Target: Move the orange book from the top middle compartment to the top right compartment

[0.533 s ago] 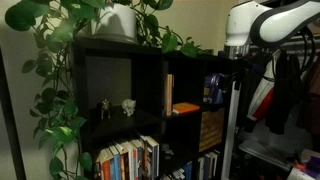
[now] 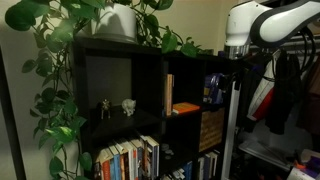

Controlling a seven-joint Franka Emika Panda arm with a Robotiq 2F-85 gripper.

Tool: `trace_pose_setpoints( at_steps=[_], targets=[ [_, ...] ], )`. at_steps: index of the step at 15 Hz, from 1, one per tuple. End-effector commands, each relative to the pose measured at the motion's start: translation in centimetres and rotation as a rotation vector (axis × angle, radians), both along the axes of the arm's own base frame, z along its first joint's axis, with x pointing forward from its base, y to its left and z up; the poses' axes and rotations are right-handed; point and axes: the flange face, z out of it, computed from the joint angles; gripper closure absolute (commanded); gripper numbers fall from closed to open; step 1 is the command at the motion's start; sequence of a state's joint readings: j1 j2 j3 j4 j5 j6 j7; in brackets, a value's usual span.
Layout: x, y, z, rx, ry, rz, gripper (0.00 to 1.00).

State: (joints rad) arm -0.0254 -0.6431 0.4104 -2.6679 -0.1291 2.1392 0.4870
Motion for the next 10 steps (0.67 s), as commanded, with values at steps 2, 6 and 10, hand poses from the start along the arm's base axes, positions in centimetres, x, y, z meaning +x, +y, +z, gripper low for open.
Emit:
trace_pose_setpoints(
  at_steps=[2, 6, 10],
  targets=[
    [0.0, 0.0, 0.0, 0.000, 0.001, 0.000, 0.00],
    [0.0, 0.0, 0.0, 0.000, 0.001, 0.000, 0.00],
    [2.1, -0.3, -0.3, 0.025, -0.043, 0.029, 0.00]
  ],
)
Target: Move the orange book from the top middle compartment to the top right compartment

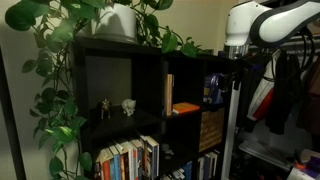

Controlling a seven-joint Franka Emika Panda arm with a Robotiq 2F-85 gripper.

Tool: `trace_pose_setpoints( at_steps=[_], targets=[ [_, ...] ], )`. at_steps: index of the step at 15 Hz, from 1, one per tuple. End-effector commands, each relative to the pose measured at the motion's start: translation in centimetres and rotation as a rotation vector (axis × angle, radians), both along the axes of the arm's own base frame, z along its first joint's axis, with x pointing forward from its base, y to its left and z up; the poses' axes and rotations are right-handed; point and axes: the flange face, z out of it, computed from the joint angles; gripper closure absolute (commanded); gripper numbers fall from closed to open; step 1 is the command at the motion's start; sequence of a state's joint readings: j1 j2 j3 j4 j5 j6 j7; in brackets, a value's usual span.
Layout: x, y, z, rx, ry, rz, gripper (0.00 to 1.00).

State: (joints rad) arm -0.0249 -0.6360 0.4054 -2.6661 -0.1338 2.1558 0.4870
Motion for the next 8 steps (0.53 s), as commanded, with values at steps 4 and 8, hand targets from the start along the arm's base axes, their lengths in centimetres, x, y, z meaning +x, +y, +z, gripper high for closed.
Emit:
trace_pose_setpoints(
  at_steps=[4, 8],
  targets=[
    [5.6, -1.4, -1.9, 0.128, -0.121, 0.061, 0.00],
    [9.6, -2.8, -4.1, 0.189, -0.202, 0.070, 0.00]
  ],
)
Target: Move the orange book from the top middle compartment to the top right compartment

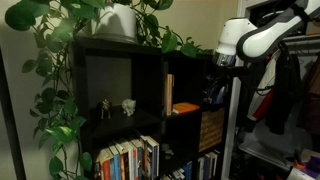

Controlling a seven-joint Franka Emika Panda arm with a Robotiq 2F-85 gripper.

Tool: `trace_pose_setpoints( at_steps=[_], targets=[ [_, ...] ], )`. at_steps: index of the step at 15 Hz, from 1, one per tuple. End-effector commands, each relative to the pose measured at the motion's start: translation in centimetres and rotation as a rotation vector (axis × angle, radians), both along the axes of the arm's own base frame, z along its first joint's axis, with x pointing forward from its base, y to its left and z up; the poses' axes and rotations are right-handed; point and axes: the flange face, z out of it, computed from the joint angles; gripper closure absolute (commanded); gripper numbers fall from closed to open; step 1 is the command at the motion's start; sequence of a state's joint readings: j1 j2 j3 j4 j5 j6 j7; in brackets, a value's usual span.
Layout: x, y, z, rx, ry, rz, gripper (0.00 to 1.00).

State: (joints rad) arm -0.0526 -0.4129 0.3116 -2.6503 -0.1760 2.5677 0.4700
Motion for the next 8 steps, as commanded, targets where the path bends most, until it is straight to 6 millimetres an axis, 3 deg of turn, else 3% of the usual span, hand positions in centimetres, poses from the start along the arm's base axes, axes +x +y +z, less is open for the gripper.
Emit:
trace_pose_setpoints(
  at_steps=[1, 3, 4, 8],
  targets=[
    [4.0, -1.2, -1.7, 0.044, -0.052, 0.012, 0.00],
    [5.5, -1.4, -2.2, 0.067, -0.064, 0.014, 0.00],
    [3.8, -1.2, -2.0, 0.057, -0.046, 0.008, 0.00],
    [5.4, -1.2, -2.6, 0.076, -0.041, 0.006, 0.00]
  ],
)
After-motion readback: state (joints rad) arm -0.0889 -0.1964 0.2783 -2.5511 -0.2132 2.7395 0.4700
